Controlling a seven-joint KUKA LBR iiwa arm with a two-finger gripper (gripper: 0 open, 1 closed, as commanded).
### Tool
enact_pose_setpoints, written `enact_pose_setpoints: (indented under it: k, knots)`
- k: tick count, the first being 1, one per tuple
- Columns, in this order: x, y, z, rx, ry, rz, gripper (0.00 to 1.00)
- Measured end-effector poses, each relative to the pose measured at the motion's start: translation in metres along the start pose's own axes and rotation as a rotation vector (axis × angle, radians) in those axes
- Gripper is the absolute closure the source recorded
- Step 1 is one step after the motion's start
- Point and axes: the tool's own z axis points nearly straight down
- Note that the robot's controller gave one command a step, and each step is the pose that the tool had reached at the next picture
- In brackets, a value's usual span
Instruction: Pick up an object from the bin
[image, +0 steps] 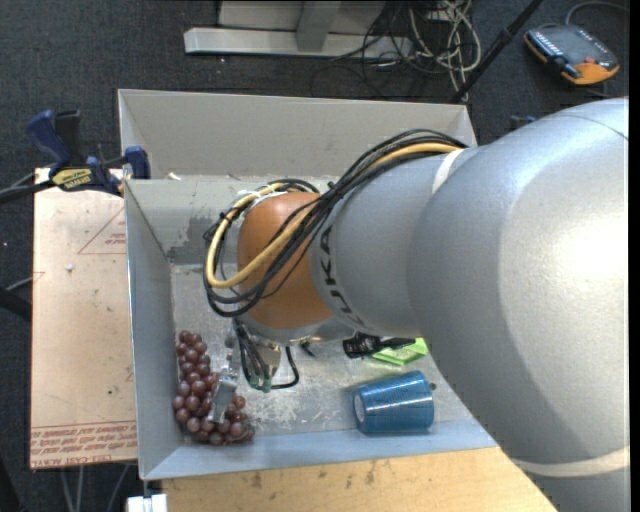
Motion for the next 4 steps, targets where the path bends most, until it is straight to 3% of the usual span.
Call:
enact_pose_setpoints:
  k: [1,2,4]
  knots:
    - [0.006,0.006,0.025,-0.011,-0.011,-0.111,0.0]
    - [0.018,0.027,0.033,0.001,-0.007,-0.092,1.0]
    - [0.018,0.026,0.03,0.003,-0.005,-0.091,1.0]
